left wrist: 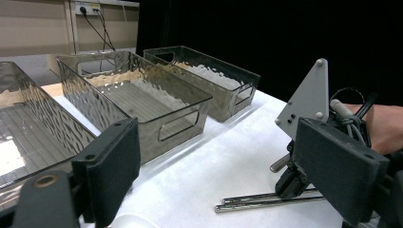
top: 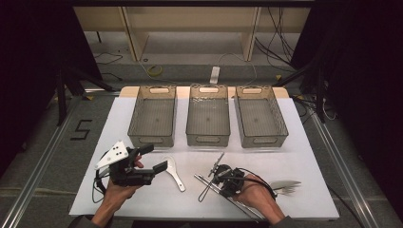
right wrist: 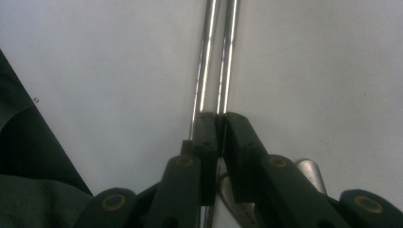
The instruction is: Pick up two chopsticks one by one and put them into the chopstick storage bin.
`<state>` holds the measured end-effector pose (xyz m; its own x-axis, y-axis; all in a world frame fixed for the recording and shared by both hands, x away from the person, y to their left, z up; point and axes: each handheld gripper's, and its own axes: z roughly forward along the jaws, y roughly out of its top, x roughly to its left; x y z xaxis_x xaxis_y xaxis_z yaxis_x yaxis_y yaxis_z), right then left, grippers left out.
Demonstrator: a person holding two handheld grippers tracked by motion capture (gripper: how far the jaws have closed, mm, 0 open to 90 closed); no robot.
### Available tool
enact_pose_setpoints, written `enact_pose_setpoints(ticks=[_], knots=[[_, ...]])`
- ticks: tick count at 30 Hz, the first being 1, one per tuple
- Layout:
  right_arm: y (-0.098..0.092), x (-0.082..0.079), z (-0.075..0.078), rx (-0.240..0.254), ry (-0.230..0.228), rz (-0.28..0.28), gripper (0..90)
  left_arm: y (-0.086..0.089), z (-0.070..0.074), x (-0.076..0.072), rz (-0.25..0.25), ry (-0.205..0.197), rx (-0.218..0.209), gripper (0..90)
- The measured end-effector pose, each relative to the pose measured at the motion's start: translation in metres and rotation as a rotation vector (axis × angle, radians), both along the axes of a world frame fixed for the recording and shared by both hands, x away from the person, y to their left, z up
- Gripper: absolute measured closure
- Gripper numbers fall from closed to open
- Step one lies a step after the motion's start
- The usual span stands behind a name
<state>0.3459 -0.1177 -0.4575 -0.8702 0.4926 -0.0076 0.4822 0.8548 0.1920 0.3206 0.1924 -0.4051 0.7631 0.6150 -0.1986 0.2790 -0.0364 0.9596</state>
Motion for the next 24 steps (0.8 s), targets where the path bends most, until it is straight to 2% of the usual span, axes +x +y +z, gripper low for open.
enact_pose_setpoints(ticks=[17,24], knots=[[0.002,-0.003,0.0,-0.006,-0.016,-0.044,85.9,-0.001,0.001,0.0,-0.01,-0.007,-0.004,15.5],[0.001,-0.003,0.011,0.003,-0.028,-0.035,86.1,0.0,0.001,0.001,-0.008,-0.007,-0.007,15.5]])
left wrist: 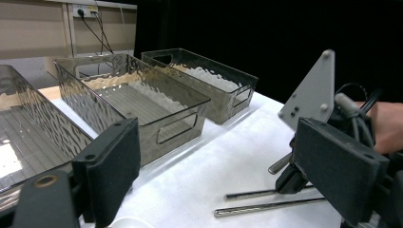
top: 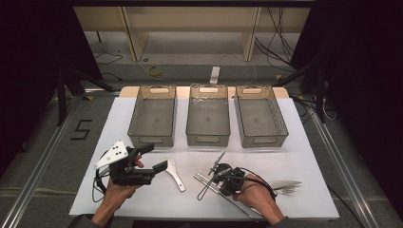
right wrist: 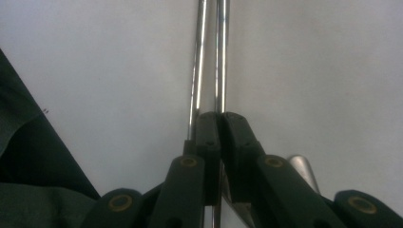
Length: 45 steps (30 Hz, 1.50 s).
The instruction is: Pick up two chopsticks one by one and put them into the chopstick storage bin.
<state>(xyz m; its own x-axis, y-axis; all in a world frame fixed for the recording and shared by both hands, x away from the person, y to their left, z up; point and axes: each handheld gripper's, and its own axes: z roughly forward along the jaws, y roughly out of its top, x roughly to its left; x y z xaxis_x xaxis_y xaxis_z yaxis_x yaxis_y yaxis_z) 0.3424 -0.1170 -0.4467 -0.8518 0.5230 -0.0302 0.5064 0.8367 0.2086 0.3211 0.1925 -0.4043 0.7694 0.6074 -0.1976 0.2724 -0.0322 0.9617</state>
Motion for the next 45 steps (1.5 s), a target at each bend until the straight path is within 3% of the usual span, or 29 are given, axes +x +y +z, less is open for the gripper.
enact_pose_setpoints(ticks=[4,9,16,20,25,28,34,37,39,45], knots=[[-0.003,-0.002,0.007,0.022,-0.008,0.013,86.2,-0.001,-0.001,0.001,-0.006,0.008,0.01,15.6],[-0.003,-0.003,0.013,0.039,-0.018,0.038,86.2,-0.01,-0.005,0.006,-0.062,0.051,0.063,15.7],[0.0,-0.008,0.017,0.033,-0.032,0.069,86.3,-0.044,-0.02,0.016,-0.21,0.136,0.273,15.9],[0.003,-0.012,0.023,0.034,-0.046,0.099,86.3,-0.061,-0.029,0.018,-0.275,0.147,0.385,16.1],[0.005,-0.016,0.027,0.035,-0.05,0.131,86.3,-0.082,-0.038,0.022,-0.35,0.135,0.499,17.5],[0.007,-0.018,0.027,0.032,-0.05,0.151,86.2,-0.09,-0.043,0.024,-0.395,0.14,0.545,18.4],[0.011,-0.023,0.029,0.031,-0.058,0.206,86.2,-0.098,-0.045,0.022,-0.442,0.096,0.596,24.9],[0.014,-0.026,0.03,0.036,-0.057,0.204,86.2,-0.1,-0.043,0.018,-0.463,0.059,0.616,30.4],[0.015,-0.026,0.031,0.024,-0.065,0.247,86.2,-0.101,-0.042,0.015,-0.474,0.039,0.625,36.5],[0.017,-0.027,0.036,0.016,-0.067,0.278,86.2,-0.103,-0.04,0.009,-0.511,-0.003,0.655,45.2]])
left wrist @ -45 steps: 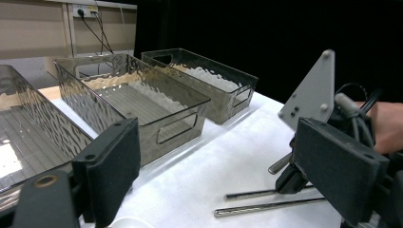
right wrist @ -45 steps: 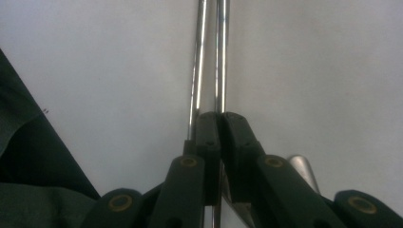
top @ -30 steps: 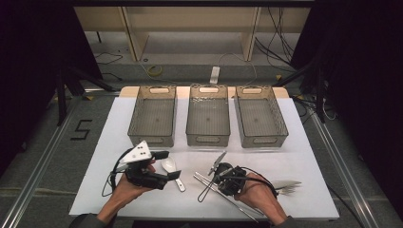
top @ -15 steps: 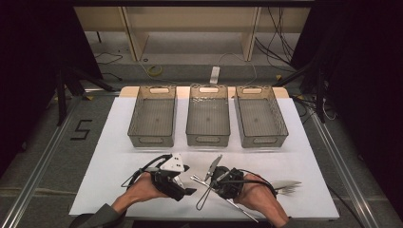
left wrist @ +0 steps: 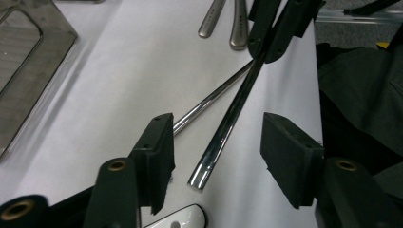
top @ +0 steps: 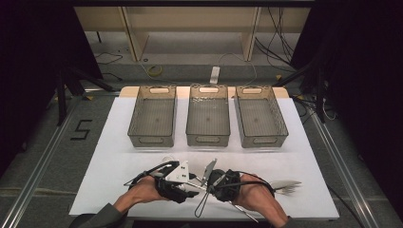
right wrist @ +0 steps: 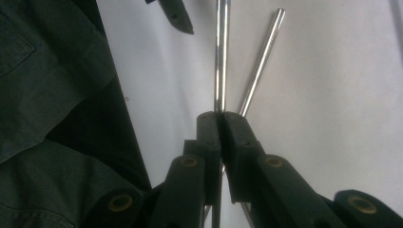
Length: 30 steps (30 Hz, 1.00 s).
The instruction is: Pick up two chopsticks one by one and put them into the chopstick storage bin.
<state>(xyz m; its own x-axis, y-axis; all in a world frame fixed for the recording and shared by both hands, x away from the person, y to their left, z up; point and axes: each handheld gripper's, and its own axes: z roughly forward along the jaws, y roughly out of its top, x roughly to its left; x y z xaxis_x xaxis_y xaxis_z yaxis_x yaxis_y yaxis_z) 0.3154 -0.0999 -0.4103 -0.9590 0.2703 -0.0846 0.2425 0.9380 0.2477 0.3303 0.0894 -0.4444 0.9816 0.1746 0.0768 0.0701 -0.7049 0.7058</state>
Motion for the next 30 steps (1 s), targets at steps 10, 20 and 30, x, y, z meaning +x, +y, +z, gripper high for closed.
enact_pose_setpoints(ticks=[10,20,30], knots=[[0.004,-0.002,0.001,-0.001,-0.016,0.053,86.2,0.001,0.001,-0.003,-0.046,-0.013,0.014,63.2],[0.007,-0.008,0.0,-0.012,-0.013,0.116,85.4,0.003,0.001,-0.004,-0.148,0.036,0.045,78.3],[-0.026,0.007,0.032,0.197,-0.061,-0.049,54.6,0.008,0.007,-0.002,-0.08,0.015,0.023,82.7]])
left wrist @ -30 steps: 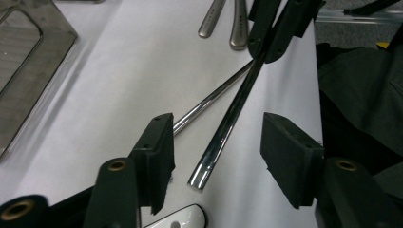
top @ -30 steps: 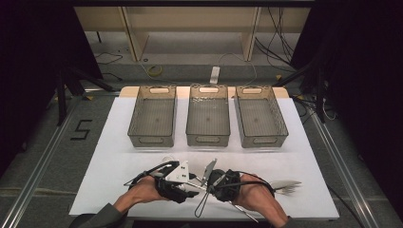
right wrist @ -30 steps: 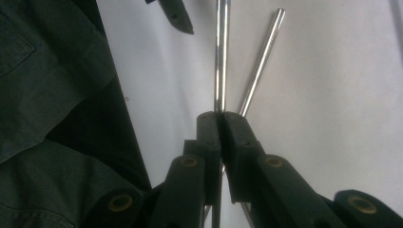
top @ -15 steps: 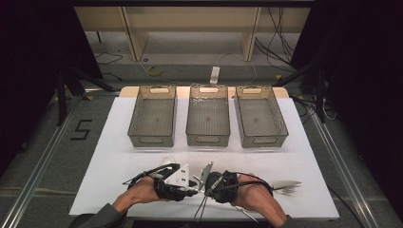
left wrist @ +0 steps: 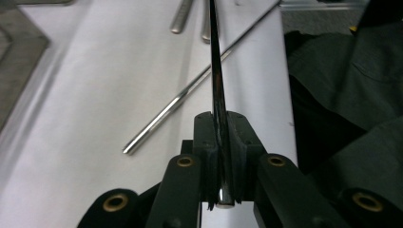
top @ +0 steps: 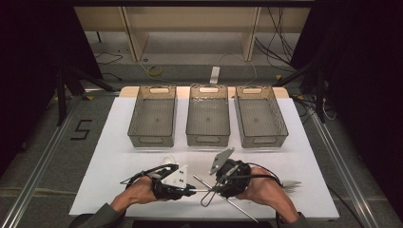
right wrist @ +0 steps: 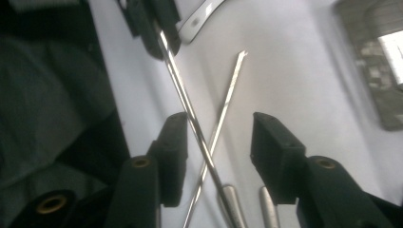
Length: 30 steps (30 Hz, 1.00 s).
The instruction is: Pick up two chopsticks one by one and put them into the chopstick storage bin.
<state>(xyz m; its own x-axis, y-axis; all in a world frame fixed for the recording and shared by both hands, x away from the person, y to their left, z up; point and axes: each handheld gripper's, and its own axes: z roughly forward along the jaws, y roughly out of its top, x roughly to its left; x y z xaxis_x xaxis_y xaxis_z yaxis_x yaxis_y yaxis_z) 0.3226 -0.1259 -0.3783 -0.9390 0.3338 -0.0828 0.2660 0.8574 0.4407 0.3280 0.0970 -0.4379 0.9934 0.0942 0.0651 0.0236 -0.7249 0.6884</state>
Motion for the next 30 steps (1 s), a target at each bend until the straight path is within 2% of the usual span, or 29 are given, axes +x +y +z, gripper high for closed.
enact_pose_setpoints(ticks=[2,5,7,11,18,23,27,30], knots=[[-0.007,0.002,0.003,0.064,-0.004,-0.04,49.2,0.003,0.001,0.003,0.047,-0.01,-0.012,82.7],[-0.015,0.003,0.002,0.097,-0.022,-0.085,42.4,0.011,0.002,0.011,0.126,-0.017,-0.031,82.8],[-0.02,0.003,0.0,0.124,-0.033,-0.117,38.2,0.017,0.005,0.015,0.188,-0.017,-0.058,82.8],[-0.022,0.0,-0.006,0.126,-0.029,-0.167,34.7,0.024,0.011,0.019,0.257,-0.026,-0.093,82.9],[-0.023,-0.001,-0.016,0.115,-0.01,-0.177,33.3,0.035,0.021,0.024,0.364,-0.027,-0.156,83.0],[-0.027,-0.002,-0.022,0.123,-0.002,-0.206,33.1,0.047,0.026,0.03,0.467,-0.034,-0.204,83.0],[-0.03,-0.003,-0.033,0.103,0.028,-0.222,31.2,0.056,0.031,0.035,0.547,-0.043,-0.242,83.0],[-0.032,-0.004,-0.039,0.109,0.03,-0.231,30.4,0.066,0.035,0.042,0.623,-0.055,-0.275,83.0]])
